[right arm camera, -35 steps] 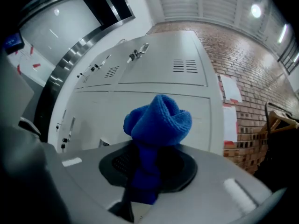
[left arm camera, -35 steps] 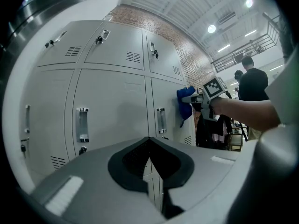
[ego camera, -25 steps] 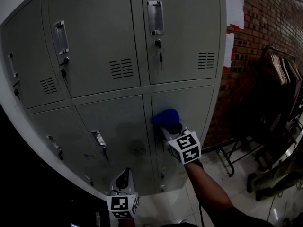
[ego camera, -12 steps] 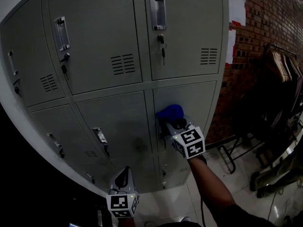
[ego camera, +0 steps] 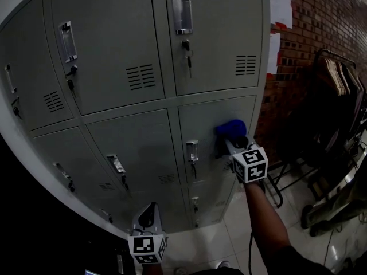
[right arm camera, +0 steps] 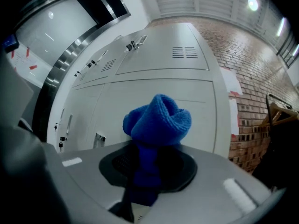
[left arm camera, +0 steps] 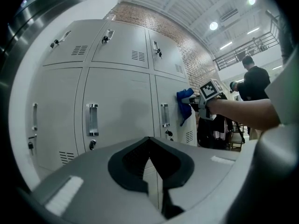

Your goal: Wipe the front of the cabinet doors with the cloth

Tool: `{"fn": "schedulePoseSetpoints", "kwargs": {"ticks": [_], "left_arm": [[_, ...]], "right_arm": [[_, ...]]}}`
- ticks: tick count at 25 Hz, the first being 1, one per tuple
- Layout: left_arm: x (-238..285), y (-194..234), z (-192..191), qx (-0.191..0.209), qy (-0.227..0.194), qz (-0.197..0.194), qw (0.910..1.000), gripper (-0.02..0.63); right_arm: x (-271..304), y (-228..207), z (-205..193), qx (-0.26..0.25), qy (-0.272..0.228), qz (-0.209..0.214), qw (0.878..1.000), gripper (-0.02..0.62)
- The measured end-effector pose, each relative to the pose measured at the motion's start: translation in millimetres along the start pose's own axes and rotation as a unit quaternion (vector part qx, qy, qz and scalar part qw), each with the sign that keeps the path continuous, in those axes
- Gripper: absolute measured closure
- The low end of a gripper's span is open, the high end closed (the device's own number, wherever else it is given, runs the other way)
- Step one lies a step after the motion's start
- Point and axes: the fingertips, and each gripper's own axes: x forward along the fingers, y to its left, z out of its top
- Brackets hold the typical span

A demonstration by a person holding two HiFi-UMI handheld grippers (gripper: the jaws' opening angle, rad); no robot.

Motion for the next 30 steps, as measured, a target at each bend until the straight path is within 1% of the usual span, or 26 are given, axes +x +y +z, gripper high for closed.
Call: {"fn": "schedulePoseSetpoints", "kwargs": {"ticks": [4, 10, 14, 16, 20, 23, 26, 30], "left_arm": [[2.4, -4.5, 1.0, 0.0, -0.001, -0.003, 1.0, 0.592], [8.0, -13.7, 4.4, 0.004, -0.003, -0.012, 0.9999, 0.592], [9.4, -17.2, 6.4, 0.005, -0.004, -0.014, 0.9999, 0.592], [9.7, -18.6, 7.3, 0.005, -0.005, -0.014, 0.9999, 0.592], [11.5, -22.8, 11.8, 0.008, -0.01, -0.019, 0.9997, 0.592], [11.2, -27.7, 15.7, 0.011, -0.015, -0.023, 0.9996, 0.592], [9.5, -28.3, 15.7, 0.012, -0.016, -0.022, 0.9995, 0.592], [8.0, -24.6, 12.4, 0.011, -0.014, -0.018, 0.9997, 0.592]], "right_arm": [[-8.8, -37.8, -10.0, -0.002, 0.007, -0.034, 0.999, 0.502], [-19.0, -73.7, -24.1, -0.008, 0.028, -0.066, 0.997, 0.5], [-26.2, -89.6, -31.7, -0.003, 0.038, -0.086, 0.996, 0.499], [-30.6, -91.1, -34.5, 0.001, 0.038, -0.09, 0.995, 0.497], [-39.8, -80.9, -38.8, -0.002, 0.022, -0.094, 0.995, 0.494], [-38.6, -77.4, -58.4, 0.002, 0.04, -0.101, 0.994, 0.492], [-30.4, -73.3, -74.5, 0.012, 0.056, -0.099, 0.993, 0.488], [-24.1, -64.1, -73.7, 0.026, 0.039, -0.099, 0.994, 0.479]]}}
